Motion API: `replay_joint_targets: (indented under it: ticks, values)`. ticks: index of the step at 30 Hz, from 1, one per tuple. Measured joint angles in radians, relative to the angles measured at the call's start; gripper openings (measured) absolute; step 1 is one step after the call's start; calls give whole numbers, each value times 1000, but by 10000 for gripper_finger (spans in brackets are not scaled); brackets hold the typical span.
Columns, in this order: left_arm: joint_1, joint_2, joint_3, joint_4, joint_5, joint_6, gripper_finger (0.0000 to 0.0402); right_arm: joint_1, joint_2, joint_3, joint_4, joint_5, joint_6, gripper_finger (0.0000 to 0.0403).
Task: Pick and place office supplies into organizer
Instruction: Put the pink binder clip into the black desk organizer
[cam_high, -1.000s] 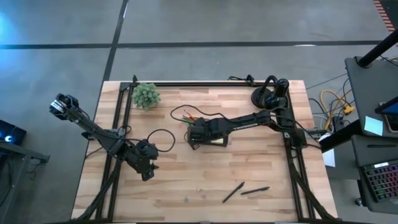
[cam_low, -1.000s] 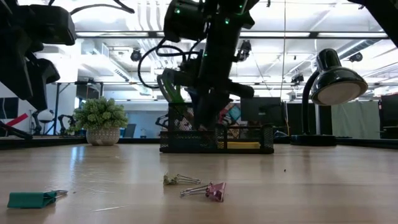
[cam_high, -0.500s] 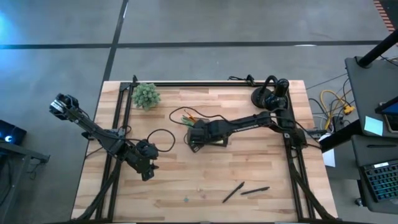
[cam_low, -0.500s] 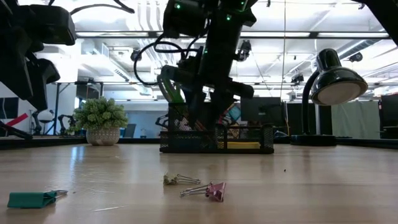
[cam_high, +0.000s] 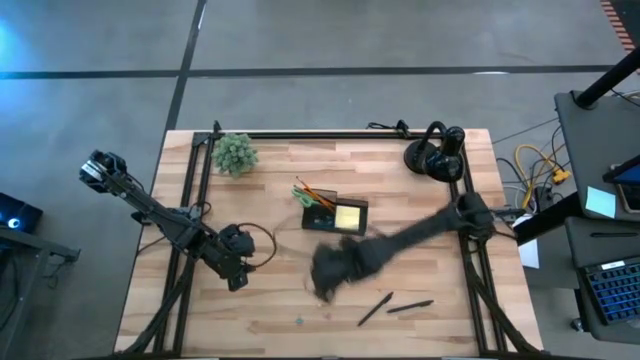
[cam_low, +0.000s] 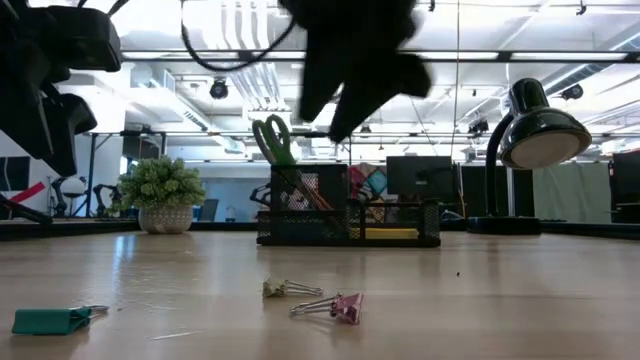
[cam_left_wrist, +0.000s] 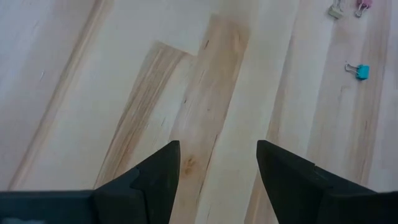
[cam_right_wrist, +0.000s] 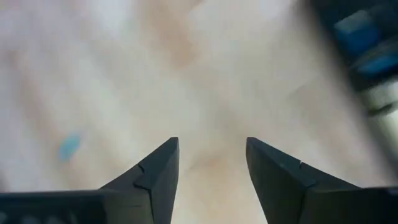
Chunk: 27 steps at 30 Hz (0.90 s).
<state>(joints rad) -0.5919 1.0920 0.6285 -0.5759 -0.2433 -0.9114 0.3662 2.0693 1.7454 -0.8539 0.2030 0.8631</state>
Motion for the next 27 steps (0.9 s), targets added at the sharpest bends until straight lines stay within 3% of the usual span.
replay_joint_targets:
  ticks: [4, 9, 16, 27]
  values:
    - [1, 0, 0, 18, 0, 5, 199, 134, 26, 0, 31, -36, -17, 172]
    - [1, 0, 0, 24, 0, 9, 199, 237, 95, 0, 100, 28, -58, 180]
    - [1, 0, 0, 21, 0, 8, 199, 248, 145, 2, 138, 27, -14, 200]
    - [0, 0, 0, 19, 0, 2, 199, 242, 204, 2, 213, -9, -34, 201]
